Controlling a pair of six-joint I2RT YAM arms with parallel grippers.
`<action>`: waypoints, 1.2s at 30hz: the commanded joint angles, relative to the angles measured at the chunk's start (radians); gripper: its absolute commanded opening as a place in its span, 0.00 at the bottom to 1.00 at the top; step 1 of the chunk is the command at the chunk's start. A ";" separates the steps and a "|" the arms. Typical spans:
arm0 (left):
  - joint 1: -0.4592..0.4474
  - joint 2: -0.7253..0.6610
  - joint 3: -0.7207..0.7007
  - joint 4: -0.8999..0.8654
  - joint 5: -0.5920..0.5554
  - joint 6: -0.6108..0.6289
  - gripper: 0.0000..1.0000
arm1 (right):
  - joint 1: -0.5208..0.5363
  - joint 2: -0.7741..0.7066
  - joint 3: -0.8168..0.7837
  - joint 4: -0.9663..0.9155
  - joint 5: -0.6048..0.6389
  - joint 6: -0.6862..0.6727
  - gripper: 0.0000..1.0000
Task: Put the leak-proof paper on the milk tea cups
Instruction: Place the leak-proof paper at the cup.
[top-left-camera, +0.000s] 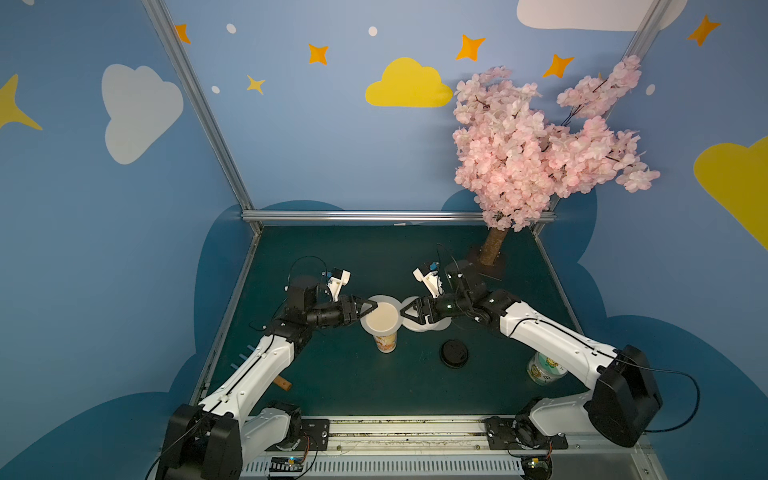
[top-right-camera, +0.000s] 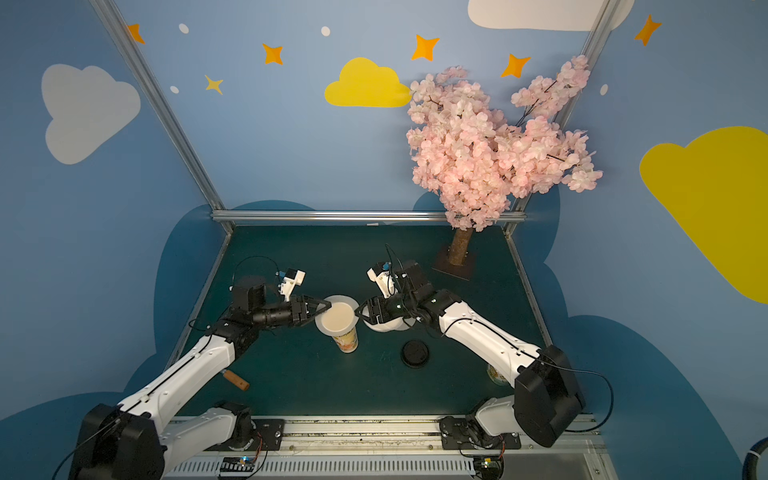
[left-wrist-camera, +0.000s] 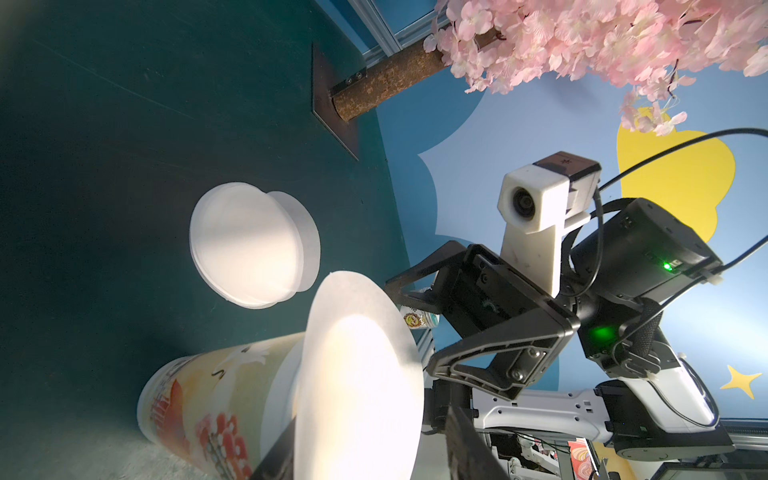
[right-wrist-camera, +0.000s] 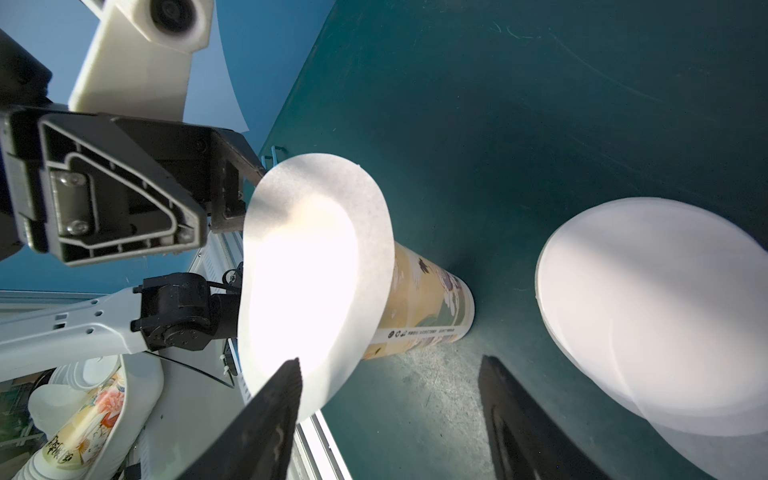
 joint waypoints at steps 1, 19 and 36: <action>-0.001 0.017 0.017 -0.009 0.010 -0.002 0.53 | 0.006 -0.024 0.023 -0.014 0.007 -0.010 0.69; -0.021 -0.023 0.053 -0.069 -0.011 0.013 0.57 | 0.016 -0.002 0.032 -0.004 -0.017 -0.007 0.67; 0.022 -0.080 0.039 -0.151 -0.073 0.050 1.00 | 0.021 0.010 0.050 -0.020 -0.011 -0.019 0.68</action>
